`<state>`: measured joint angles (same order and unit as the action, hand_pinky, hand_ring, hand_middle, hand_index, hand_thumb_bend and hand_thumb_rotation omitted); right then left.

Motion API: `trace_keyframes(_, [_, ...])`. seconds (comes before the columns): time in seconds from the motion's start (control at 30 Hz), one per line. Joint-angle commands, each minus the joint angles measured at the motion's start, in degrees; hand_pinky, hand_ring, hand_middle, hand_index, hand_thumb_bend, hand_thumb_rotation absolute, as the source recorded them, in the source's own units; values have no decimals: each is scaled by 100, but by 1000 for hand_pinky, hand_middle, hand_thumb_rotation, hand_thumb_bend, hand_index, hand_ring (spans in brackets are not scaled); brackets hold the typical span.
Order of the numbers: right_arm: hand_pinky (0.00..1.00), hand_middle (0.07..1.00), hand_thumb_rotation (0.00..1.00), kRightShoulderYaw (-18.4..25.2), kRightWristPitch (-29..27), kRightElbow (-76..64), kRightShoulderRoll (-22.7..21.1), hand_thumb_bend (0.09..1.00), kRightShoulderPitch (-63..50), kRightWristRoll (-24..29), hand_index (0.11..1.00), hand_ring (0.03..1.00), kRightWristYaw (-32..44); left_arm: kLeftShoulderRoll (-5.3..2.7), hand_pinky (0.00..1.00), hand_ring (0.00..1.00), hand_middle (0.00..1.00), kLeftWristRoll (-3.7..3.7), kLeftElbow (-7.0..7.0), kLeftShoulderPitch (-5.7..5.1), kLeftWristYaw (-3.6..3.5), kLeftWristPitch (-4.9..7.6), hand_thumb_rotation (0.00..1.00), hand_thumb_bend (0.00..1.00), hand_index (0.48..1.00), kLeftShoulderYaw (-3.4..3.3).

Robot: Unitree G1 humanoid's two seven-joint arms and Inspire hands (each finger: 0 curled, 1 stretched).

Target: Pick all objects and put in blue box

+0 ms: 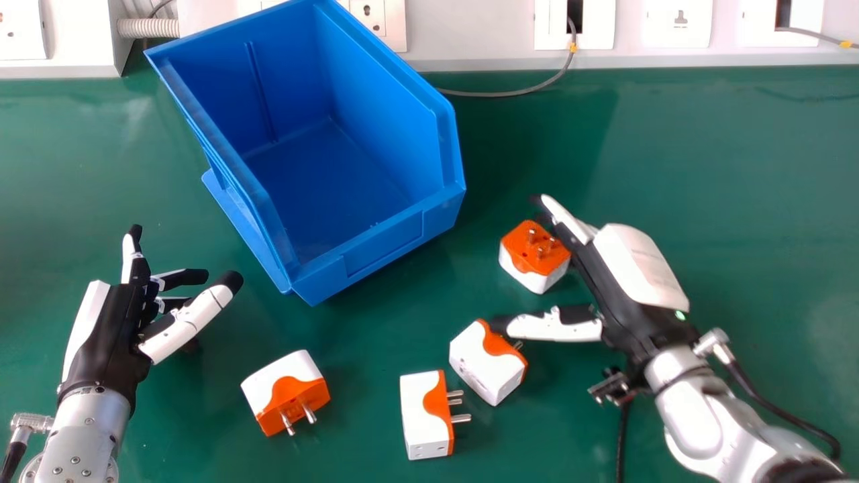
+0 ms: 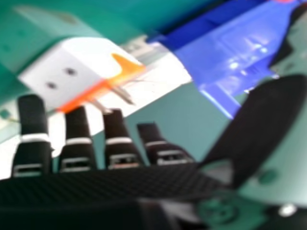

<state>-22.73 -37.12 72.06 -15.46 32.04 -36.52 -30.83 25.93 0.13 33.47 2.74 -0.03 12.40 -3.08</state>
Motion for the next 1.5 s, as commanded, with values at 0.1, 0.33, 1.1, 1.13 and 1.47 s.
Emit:
trace_keyframes(0.1, [751,921,508,59,90,-83,66,768,547,102,985,875,133,-364,555,652,779,304,624,-341,-415,-377,535,770,844,469])
trace_keyframes(0.33, [744,912,440,29,110,-134,38,762,754,73,974,867,285,-358,555,651,780,343,763,-255,-393,-351,533,768,840,513])
trace_keyframes(1.1, [687,875,340,-1359,1491,59,-91,757,1255,-1024,893,792,2161,-412,548,651,783,323,623,-283,-388,-374,538,773,838,546])
trace_keyframes(1.13, [687,875,340,-1431,1589,63,-70,757,1277,-1068,893,792,2226,-412,548,651,783,320,620,-288,-388,-371,538,773,838,546])
trace_keyframes(1.47, [635,807,65,-1538,1767,16,-51,676,1180,-846,766,714,2323,-400,548,650,780,342,743,-230,-352,-319,537,770,837,578])
